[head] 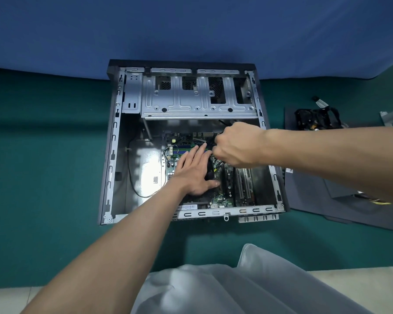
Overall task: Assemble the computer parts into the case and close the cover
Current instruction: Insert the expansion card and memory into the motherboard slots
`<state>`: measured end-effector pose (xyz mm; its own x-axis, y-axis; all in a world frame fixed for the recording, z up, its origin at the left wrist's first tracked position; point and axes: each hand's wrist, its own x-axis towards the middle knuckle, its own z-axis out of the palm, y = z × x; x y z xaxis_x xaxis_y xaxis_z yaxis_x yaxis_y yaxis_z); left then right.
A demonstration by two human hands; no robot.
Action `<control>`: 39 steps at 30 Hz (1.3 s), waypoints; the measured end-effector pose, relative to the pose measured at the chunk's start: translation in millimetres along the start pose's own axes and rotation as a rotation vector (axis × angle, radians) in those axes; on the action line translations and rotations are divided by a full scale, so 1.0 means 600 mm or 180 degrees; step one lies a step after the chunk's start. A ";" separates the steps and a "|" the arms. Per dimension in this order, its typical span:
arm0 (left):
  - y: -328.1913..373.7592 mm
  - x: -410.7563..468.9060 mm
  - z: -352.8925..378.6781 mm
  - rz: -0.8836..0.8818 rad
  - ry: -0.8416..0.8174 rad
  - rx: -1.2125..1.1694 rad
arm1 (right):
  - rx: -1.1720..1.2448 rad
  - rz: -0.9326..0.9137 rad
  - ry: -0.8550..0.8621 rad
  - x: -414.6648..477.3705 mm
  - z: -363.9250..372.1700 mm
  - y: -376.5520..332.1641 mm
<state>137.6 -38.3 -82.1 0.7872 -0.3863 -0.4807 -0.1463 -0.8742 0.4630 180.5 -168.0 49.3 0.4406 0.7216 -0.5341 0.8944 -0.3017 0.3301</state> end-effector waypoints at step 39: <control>-0.003 0.002 0.003 0.0028 0.0002 -0.0023 | 0.0370 0.0142 -0.0097 0.006 -0.010 0.008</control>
<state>137.6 -37.7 -85.1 0.7863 -0.3939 -0.4761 -0.1489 -0.8686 0.4727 186.1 -163.0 53.9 0.4808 0.6870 -0.5449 0.8759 -0.4047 0.2626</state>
